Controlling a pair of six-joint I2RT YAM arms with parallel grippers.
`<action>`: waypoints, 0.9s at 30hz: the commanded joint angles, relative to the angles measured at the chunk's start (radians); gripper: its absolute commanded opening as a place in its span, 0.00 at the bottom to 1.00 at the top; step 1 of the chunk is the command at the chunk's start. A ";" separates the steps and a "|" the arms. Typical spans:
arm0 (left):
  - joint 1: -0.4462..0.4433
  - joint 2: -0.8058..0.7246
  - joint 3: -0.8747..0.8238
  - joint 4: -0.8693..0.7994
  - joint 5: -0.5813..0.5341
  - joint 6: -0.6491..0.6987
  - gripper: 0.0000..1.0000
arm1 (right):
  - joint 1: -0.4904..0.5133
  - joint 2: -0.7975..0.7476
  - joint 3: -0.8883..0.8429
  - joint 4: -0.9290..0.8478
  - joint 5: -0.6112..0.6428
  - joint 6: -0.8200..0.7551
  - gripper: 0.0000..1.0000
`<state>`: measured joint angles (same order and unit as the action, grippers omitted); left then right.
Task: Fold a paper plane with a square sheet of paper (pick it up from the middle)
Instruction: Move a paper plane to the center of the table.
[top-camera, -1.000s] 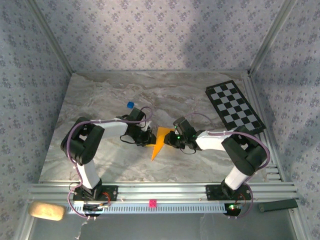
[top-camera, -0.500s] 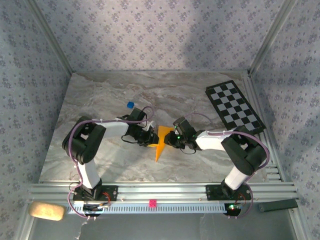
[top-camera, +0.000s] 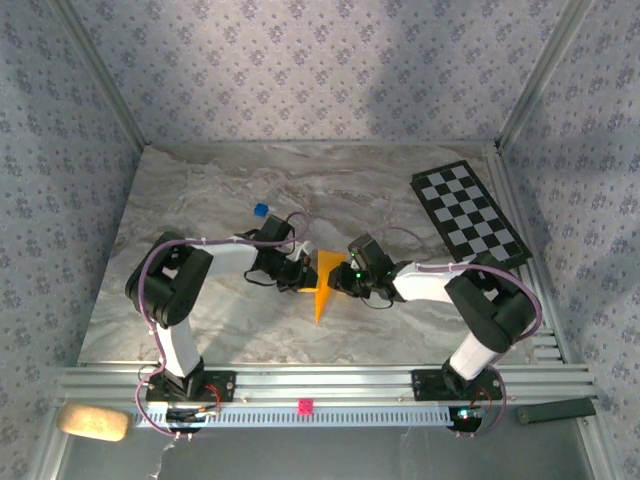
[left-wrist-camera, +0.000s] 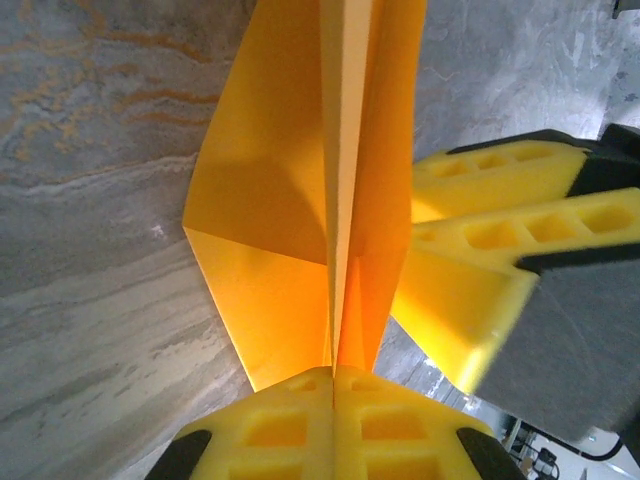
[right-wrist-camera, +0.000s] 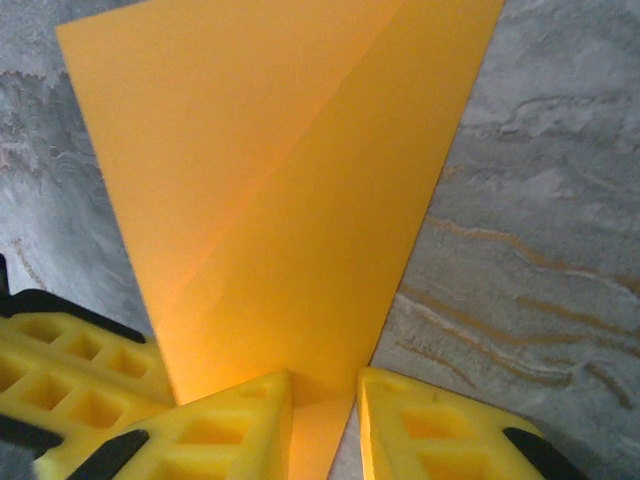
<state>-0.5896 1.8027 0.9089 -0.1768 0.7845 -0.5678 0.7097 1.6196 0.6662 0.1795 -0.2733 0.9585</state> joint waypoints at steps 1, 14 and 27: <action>-0.011 -0.050 0.034 -0.042 -0.060 0.031 0.00 | 0.004 -0.058 -0.012 -0.015 0.009 0.016 0.27; -0.053 -0.099 0.072 -0.127 -0.199 0.057 0.00 | 0.036 -0.044 0.103 -0.112 0.022 0.031 0.37; -0.059 -0.115 0.071 -0.147 -0.234 0.059 0.00 | 0.030 -0.018 0.119 -0.201 0.047 0.026 0.31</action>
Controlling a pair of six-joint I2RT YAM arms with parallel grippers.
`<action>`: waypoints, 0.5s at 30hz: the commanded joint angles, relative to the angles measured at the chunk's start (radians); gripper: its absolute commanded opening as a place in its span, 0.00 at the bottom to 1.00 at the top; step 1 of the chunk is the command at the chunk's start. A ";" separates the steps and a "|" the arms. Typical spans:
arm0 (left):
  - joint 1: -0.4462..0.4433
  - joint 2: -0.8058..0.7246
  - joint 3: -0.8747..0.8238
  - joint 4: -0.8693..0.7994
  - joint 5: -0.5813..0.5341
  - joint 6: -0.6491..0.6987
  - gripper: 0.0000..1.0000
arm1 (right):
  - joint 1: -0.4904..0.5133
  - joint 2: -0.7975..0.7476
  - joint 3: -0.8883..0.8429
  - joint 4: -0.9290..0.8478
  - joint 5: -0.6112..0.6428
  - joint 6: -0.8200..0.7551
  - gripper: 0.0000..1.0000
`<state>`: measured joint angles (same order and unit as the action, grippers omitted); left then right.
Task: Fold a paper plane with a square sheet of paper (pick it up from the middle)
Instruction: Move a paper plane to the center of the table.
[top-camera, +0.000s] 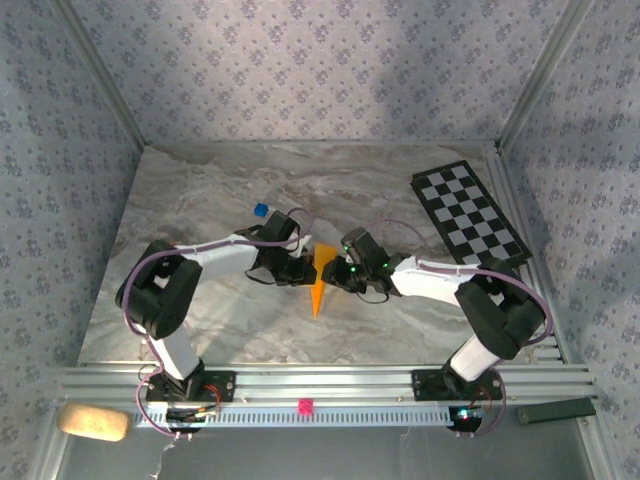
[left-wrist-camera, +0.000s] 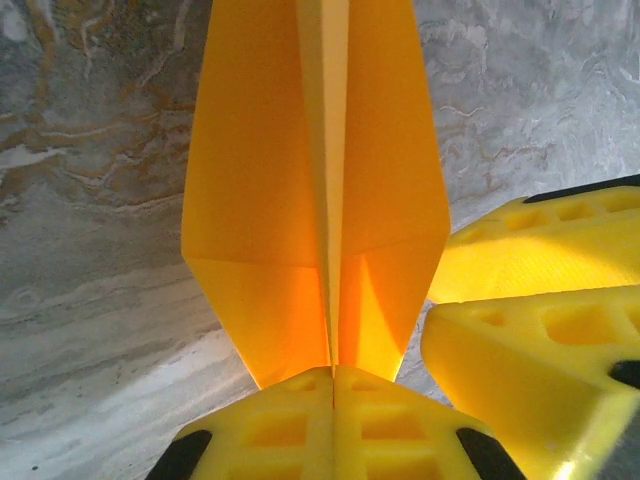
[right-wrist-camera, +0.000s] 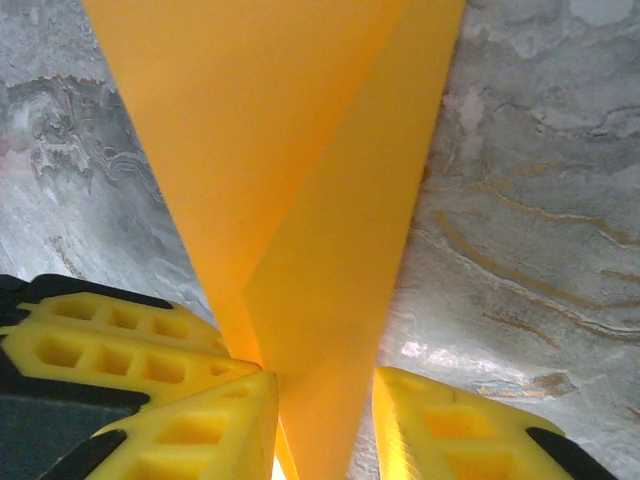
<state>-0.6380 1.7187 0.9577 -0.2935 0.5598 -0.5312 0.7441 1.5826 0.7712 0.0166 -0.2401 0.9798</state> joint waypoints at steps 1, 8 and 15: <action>-0.011 -0.031 0.022 -0.030 -0.009 0.022 0.00 | -0.006 0.020 0.013 -0.041 0.013 0.005 0.31; -0.014 -0.033 0.022 -0.039 -0.021 0.028 0.00 | -0.003 -0.016 -0.011 0.035 -0.001 0.002 0.31; -0.014 -0.034 0.019 -0.035 -0.024 0.024 0.00 | -0.010 0.005 0.006 0.075 -0.031 0.011 0.34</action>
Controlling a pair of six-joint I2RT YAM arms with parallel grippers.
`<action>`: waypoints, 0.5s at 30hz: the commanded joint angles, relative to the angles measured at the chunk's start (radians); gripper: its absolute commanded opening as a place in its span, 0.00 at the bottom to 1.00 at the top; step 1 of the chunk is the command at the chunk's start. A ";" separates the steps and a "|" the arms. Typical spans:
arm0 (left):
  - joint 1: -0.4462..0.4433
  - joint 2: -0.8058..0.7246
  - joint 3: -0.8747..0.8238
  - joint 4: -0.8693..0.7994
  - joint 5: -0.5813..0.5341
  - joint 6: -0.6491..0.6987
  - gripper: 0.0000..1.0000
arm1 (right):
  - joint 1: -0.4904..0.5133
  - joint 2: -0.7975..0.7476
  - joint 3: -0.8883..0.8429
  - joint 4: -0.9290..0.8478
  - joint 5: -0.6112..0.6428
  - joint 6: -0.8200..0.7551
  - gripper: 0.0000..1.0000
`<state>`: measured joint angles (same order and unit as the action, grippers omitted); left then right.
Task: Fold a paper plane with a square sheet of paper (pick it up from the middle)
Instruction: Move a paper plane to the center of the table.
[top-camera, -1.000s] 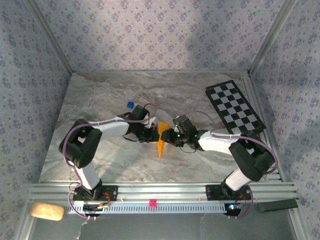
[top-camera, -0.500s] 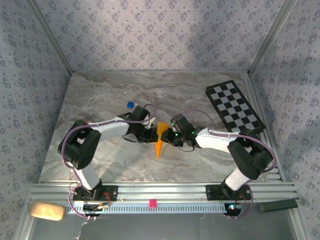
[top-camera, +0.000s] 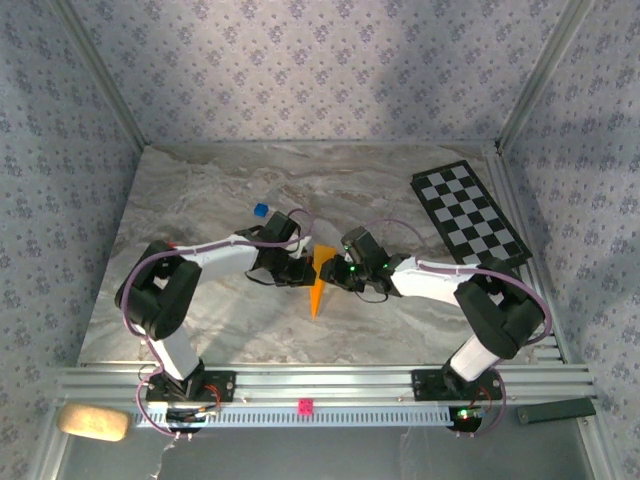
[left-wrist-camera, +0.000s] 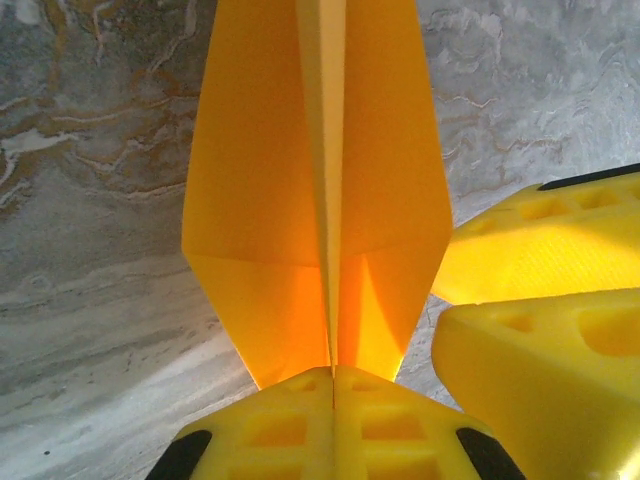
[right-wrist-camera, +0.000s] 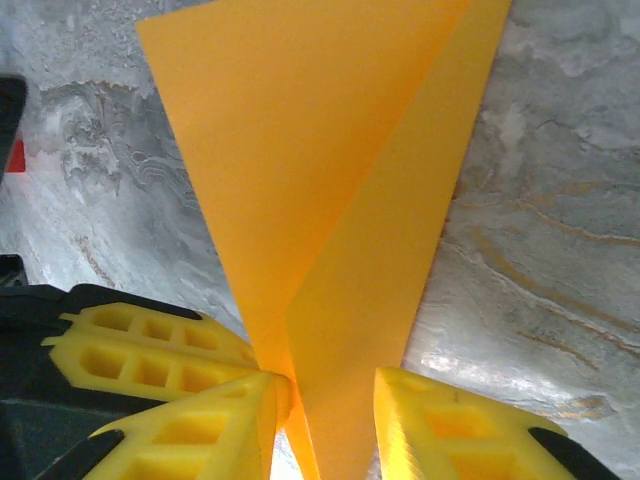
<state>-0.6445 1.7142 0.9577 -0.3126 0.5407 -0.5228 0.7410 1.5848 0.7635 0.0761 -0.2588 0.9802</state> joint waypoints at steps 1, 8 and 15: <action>-0.007 -0.032 0.018 -0.016 -0.007 0.015 0.00 | -0.007 0.014 0.020 0.013 -0.013 0.011 0.34; -0.008 -0.035 0.018 -0.016 -0.009 0.017 0.00 | -0.005 0.077 0.054 -0.054 -0.001 0.005 0.35; -0.007 -0.036 0.016 -0.028 -0.033 0.020 0.00 | -0.007 0.060 0.027 -0.095 0.029 0.001 0.29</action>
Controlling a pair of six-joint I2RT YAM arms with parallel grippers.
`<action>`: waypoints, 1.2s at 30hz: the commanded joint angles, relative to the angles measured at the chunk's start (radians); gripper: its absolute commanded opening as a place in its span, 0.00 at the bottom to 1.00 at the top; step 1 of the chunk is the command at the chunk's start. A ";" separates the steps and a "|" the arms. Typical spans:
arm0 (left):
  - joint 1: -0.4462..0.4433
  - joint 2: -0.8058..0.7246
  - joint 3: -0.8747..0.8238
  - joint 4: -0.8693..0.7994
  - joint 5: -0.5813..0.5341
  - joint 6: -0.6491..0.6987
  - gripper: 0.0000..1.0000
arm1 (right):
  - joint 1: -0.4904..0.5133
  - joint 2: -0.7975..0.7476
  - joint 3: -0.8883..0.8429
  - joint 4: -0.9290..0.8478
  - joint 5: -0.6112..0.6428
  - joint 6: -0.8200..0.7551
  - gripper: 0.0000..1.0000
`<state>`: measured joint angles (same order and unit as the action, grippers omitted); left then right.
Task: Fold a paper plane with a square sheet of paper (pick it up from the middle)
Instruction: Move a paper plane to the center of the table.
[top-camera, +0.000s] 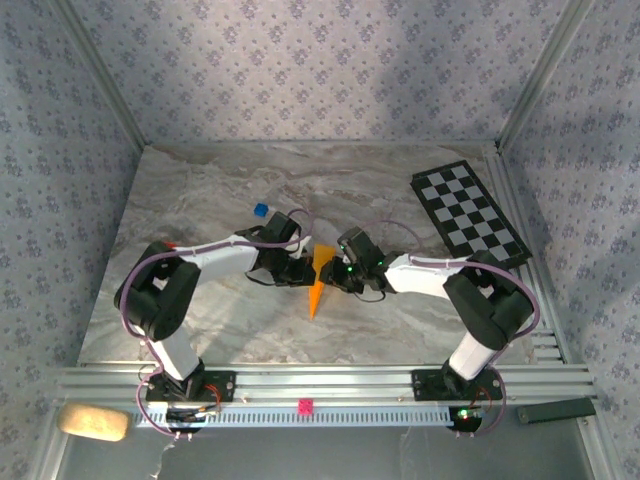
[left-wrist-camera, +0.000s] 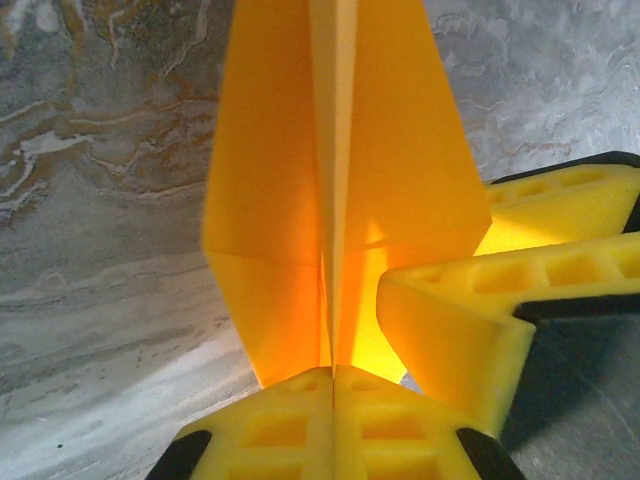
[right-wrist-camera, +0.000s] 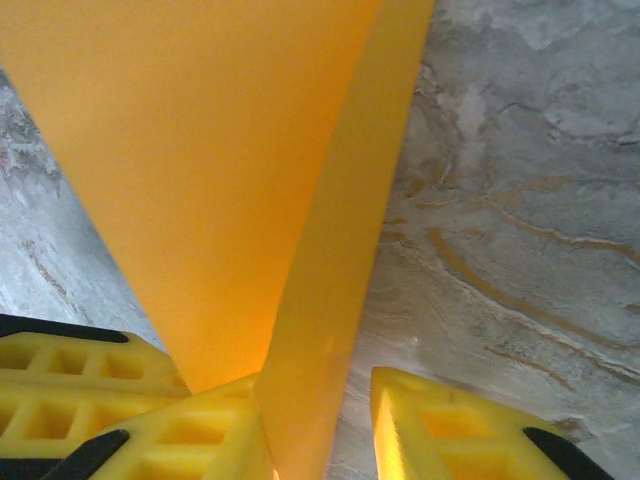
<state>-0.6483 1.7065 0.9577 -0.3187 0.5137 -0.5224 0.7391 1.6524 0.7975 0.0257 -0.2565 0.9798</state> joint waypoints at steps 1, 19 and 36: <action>-0.002 -0.027 0.017 -0.026 -0.013 0.021 0.00 | -0.007 -0.011 -0.014 -0.044 0.026 0.002 0.28; -0.004 0.018 0.022 -0.009 0.027 0.012 0.11 | -0.011 0.024 -0.053 0.092 -0.044 0.036 0.08; -0.006 0.053 0.030 -0.004 0.052 0.009 0.15 | -0.017 0.020 -0.062 0.105 -0.053 0.041 0.07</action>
<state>-0.6483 1.7409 0.9615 -0.3145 0.5457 -0.5205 0.7288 1.6588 0.7486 0.1242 -0.3012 1.0061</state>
